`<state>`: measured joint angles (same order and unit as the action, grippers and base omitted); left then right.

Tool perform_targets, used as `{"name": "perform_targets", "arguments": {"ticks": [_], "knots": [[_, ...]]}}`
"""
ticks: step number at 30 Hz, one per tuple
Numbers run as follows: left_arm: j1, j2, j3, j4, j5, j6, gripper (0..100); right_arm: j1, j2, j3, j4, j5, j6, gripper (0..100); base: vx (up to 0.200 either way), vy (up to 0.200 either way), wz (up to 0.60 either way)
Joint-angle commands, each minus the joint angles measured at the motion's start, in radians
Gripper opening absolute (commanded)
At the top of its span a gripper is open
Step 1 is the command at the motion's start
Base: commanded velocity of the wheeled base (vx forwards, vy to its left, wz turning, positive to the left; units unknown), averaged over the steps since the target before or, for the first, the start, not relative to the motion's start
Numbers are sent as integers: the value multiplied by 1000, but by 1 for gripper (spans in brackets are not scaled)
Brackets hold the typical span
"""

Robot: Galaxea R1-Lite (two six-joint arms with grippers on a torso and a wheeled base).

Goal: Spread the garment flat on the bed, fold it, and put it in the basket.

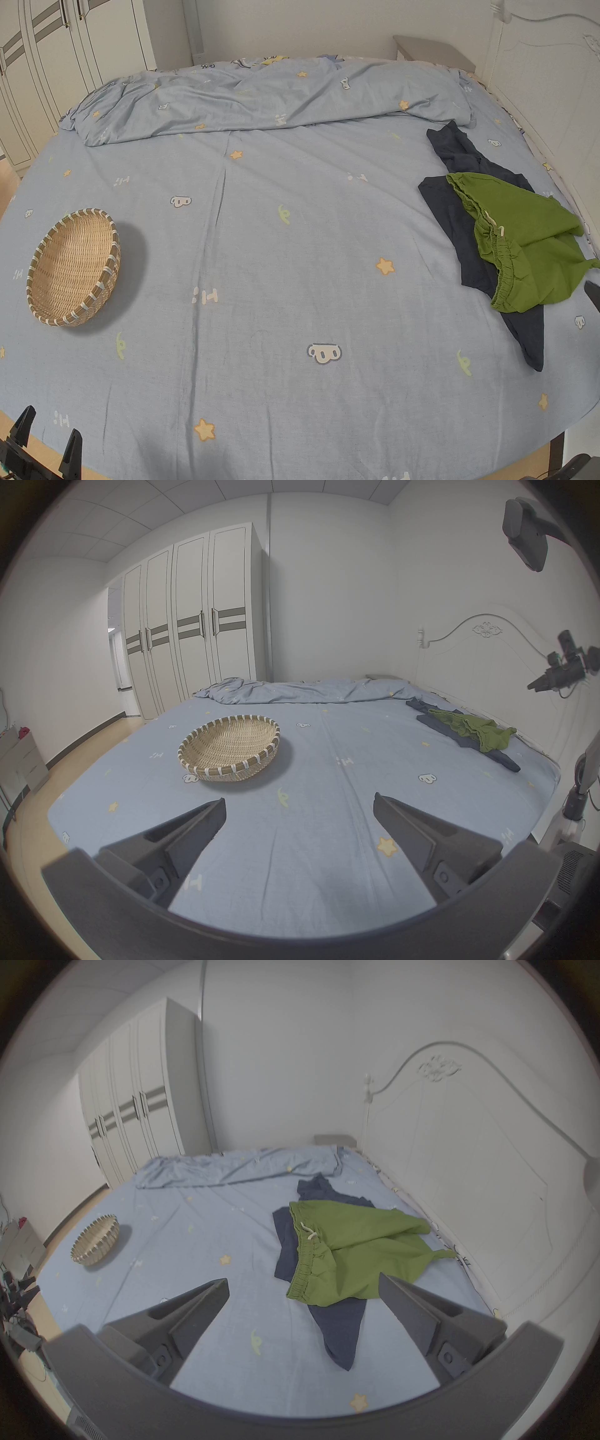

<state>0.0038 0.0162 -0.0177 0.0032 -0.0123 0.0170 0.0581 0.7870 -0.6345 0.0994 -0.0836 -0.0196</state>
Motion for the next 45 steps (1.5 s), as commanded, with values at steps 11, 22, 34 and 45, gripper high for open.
{"name": "perform_targets", "arguments": {"ticks": [11, 22, 34, 45], "knots": [[1, -10, 16, 0, 0, 0, 100, 94, 1022, -556, -158, -254, -16, 100, 0, 0, 0], [1, -10, 16, 0, 0, 0, 100, 97, 1149, -657, -198, -263, -19, 100, 0, 0, 0], [1, -10, 16, 0, 0, 0, 100, 83, 1201, -719, -196, -285, -22, 100, 0, 0, 0], [1, -10, 16, 0, 0, 0, 100, 66, 1258, -752, -198, -297, -22, 100, 0, 0, 0]]}}
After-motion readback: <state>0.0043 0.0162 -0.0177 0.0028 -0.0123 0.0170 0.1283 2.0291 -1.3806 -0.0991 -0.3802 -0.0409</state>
